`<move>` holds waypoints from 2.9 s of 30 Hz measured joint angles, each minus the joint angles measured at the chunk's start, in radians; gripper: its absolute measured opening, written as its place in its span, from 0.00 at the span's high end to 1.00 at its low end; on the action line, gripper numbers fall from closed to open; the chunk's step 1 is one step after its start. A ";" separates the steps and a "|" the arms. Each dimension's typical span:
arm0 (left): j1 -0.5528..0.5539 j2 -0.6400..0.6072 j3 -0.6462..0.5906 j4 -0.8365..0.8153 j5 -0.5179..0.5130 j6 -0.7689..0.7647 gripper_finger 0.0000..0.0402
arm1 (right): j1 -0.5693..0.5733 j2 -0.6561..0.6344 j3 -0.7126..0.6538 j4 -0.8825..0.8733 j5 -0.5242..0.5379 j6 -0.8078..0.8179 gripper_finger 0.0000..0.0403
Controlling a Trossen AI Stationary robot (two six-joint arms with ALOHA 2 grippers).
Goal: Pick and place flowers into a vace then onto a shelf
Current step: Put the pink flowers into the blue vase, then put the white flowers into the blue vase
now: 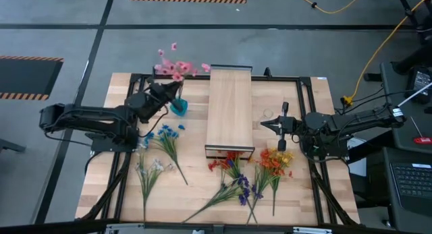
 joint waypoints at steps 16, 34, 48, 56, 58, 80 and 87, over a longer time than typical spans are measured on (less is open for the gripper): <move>0.007 -0.032 -0.051 -0.098 0.046 -0.064 0.99 | 0.000 0.000 0.000 0.000 0.000 0.003 0.98; 0.007 -0.032 -0.051 -0.152 0.046 -0.026 0.96 | 0.000 0.000 0.000 0.000 0.000 0.055 0.98; 0.007 -0.031 -0.052 -0.191 0.045 0.014 0.88 | 0.000 0.000 0.000 0.000 0.000 0.050 0.98; 0.007 -0.031 -0.052 -0.193 0.038 0.009 0.85 | 0.000 0.000 0.000 0.000 0.000 0.043 0.98; 0.007 -0.031 -0.052 -0.193 0.038 0.009 0.85 | 0.000 0.000 0.000 0.000 0.000 0.024 0.98; 0.007 -0.217 -0.052 -0.433 0.129 0.009 0.76 | 0.000 0.000 0.000 0.009 0.000 0.001 0.98; -0.031 -0.225 0.042 -0.733 0.231 -0.115 0.76 | -0.001 0.000 0.000 0.008 0.000 0.003 0.98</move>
